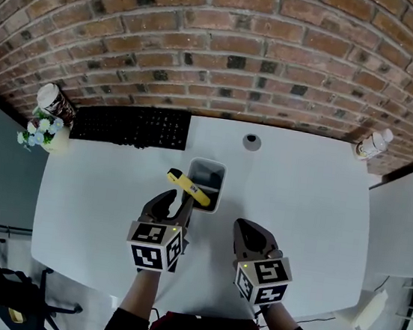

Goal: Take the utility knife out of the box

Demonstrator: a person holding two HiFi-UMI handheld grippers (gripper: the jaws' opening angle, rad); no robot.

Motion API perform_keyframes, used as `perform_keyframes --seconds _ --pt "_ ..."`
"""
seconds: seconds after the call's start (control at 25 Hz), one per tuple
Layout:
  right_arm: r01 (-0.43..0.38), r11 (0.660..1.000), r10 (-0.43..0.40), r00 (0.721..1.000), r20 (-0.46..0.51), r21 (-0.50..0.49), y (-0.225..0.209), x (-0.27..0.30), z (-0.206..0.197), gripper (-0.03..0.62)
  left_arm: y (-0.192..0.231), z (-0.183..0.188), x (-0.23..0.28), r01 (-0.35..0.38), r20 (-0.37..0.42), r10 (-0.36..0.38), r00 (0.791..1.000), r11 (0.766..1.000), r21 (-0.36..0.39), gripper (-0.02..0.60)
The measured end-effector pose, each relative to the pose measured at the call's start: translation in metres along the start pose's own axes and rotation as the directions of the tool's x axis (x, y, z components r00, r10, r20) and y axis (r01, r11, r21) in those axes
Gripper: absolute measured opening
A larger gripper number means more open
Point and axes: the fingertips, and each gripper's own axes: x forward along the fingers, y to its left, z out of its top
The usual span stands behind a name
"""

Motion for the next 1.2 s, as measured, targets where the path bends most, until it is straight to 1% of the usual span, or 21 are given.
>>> perform_keyframes --seconds 0.48,0.84,1.2 --pt "-0.002 1.000 0.002 1.000 -0.024 0.007 -0.008 0.011 -0.003 0.008 0.003 0.010 0.021 0.010 -0.007 -0.010 1.000 1.000 -0.004 0.161" --pt "-0.002 1.000 0.003 0.999 -0.040 0.019 -0.012 0.015 -0.007 0.008 0.004 0.010 0.030 0.026 -0.013 -0.027 1.000 0.999 -0.040 0.161" --pt "0.001 1.000 0.000 0.999 -0.049 0.023 -0.016 0.015 -0.009 0.008 0.004 0.012 0.032 0.019 -0.005 -0.019 1.000 0.999 -0.043 0.153"
